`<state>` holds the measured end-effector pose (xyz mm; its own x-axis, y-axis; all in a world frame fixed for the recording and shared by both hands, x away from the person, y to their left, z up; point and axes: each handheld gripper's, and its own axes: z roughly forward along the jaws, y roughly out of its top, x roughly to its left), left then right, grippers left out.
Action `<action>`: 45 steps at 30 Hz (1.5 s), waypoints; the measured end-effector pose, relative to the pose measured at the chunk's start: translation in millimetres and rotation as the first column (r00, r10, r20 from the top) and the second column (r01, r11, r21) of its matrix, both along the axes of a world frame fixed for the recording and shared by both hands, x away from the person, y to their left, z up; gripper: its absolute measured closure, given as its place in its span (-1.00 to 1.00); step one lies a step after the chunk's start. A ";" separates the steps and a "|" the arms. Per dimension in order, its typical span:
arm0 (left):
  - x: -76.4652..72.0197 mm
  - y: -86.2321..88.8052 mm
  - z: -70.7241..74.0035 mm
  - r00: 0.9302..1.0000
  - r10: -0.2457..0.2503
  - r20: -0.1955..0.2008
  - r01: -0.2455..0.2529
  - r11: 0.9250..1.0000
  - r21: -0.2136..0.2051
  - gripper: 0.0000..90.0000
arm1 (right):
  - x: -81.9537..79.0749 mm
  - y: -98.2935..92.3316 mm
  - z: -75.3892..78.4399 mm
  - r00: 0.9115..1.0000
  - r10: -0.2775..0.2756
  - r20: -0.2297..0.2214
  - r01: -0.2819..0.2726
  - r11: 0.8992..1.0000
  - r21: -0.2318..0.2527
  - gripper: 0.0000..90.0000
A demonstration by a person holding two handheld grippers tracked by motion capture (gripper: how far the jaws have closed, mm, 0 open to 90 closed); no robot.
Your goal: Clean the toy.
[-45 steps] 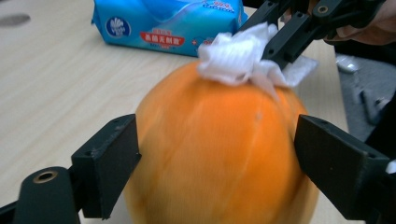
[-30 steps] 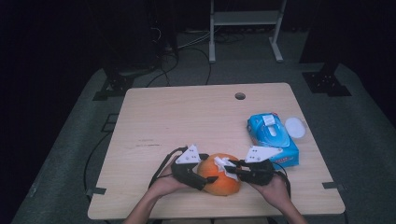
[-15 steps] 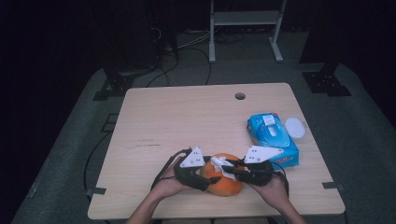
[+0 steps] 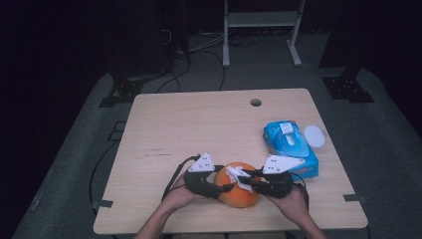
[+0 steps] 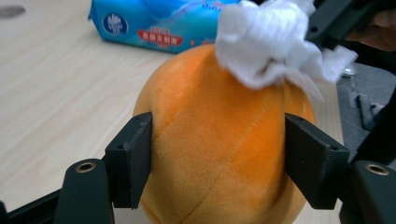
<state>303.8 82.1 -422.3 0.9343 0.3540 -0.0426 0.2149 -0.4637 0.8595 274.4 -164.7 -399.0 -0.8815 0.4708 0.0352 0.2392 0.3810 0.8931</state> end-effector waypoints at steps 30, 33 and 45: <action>-11.2 -7.6 8.4 0.998 -0.001 0.067 0.000 1.000 0.014 -0.41 | 2.6 -11.2 -0.2 1.000 -0.029 -0.009 0.029 0.999 0.017 0.68; -5.8 -3.9 6.9 1.000 0.007 0.019 -0.007 1.000 -0.022 -0.60 | 2.9 -14.3 -4.4 0.999 -0.040 -0.022 0.040 0.999 -0.008 0.68; -14.1 -12.7 9.7 0.999 -0.008 0.049 0.007 1.000 0.023 -0.36 | -3.7 -6.7 3.8 1.000 -0.021 0.007 0.021 1.000 -0.013 0.69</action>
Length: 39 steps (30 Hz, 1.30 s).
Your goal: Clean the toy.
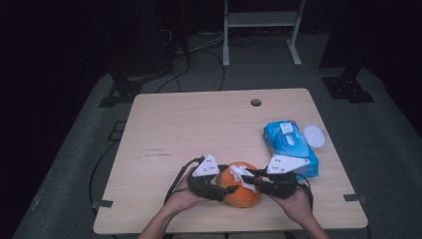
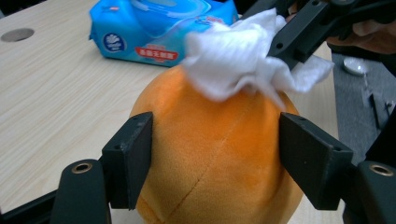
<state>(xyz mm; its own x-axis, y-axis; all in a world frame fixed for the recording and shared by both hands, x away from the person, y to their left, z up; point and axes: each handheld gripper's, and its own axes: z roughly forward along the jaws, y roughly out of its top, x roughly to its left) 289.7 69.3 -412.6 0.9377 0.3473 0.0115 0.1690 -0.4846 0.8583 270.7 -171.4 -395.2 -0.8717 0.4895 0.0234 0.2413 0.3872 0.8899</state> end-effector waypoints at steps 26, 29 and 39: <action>5.7 1.7 -6.6 1.000 -0.012 -0.015 0.011 0.995 -0.096 -0.24 | -1.9 -27.1 10.4 0.998 -0.047 0.031 0.047 0.999 0.000 0.69; 0.8 2.4 -4.0 1.000 -0.007 0.026 0.009 0.998 -0.062 -0.25 | 5.9 -27.0 10.9 0.998 -0.058 0.020 0.057 0.998 0.013 0.69; 6.3 5.4 -3.9 0.997 -0.036 -0.074 0.029 0.995 -0.099 -0.37 | -0.2 -19.8 -2.2 1.000 -0.008 0.003 0.008 1.000 -0.025 0.69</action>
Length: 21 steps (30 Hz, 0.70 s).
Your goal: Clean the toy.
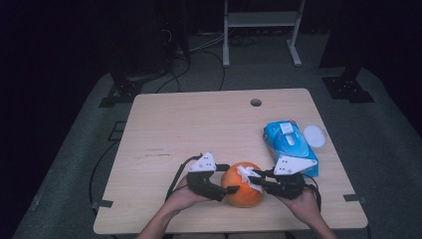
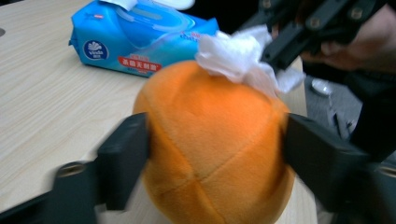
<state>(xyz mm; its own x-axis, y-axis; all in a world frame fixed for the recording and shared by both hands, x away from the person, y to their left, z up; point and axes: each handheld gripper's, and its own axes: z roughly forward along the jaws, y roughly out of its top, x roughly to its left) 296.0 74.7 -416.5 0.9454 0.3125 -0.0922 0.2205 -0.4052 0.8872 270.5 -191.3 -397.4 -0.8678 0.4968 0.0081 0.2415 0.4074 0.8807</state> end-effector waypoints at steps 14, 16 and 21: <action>-10.8 -8.8 1.7 0.998 -0.013 0.068 0.010 0.999 0.047 -0.28 | -12.4 28.2 13.2 0.996 0.049 0.078 -0.046 0.998 -0.044 0.70; -10.6 -8.0 1.2 0.997 -0.020 0.070 0.017 0.998 0.054 -0.28 | -9.5 19.6 12.5 0.997 0.017 0.072 -0.014 0.999 -0.045 0.69; -8.3 -6.1 1.7 0.998 -0.034 0.044 0.033 0.999 0.032 -0.34 | -4.3 -2.7 5.0 0.999 -0.042 0.031 0.043 0.998 -0.042 0.69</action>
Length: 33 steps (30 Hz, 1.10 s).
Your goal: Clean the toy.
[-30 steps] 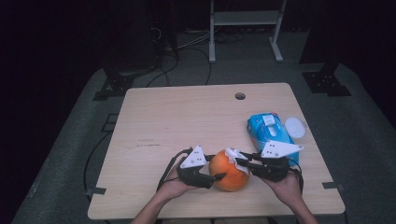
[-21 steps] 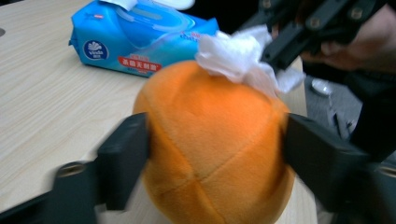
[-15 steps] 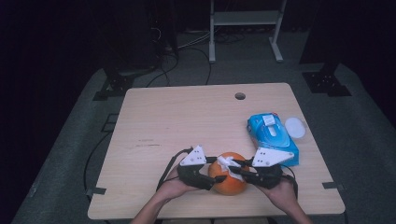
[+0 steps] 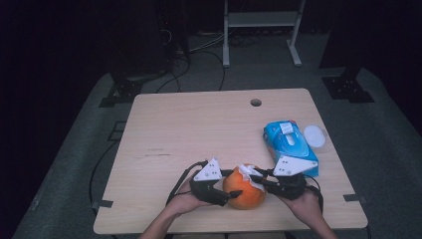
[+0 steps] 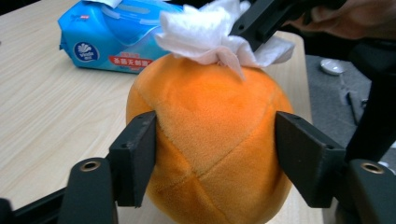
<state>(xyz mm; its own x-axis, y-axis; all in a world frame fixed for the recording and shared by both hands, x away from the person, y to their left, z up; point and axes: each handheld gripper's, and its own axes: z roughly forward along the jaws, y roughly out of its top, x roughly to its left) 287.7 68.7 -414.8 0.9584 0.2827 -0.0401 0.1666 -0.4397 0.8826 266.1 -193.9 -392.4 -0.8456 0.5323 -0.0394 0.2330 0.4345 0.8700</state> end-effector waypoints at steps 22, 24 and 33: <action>-3.5 -4.0 -1.4 1.000 0.013 0.012 -0.014 0.999 0.034 -0.31 | -4.8 26.1 7.3 0.997 0.065 0.031 -0.065 0.998 0.006 0.70; -2.5 -1.0 -2.6 1.000 0.005 0.010 -0.006 0.999 0.039 -0.31 | -1.5 17.3 5.4 0.999 0.039 0.022 -0.039 0.999 0.009 0.69; 4.5 -1.5 0.8 0.995 -0.009 -0.098 0.008 1.000 -0.010 -0.60 | -4.8 -0.8 -4.4 0.999 0.022 -0.033 -0.021 0.999 0.030 0.69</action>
<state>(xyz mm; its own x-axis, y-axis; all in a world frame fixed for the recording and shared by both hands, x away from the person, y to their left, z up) 292.2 67.1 -414.0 0.9522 0.2736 -0.1362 0.2484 -0.4331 0.8664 261.4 -194.7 -396.8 -0.8574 0.5147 0.0047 0.2530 0.4135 0.8747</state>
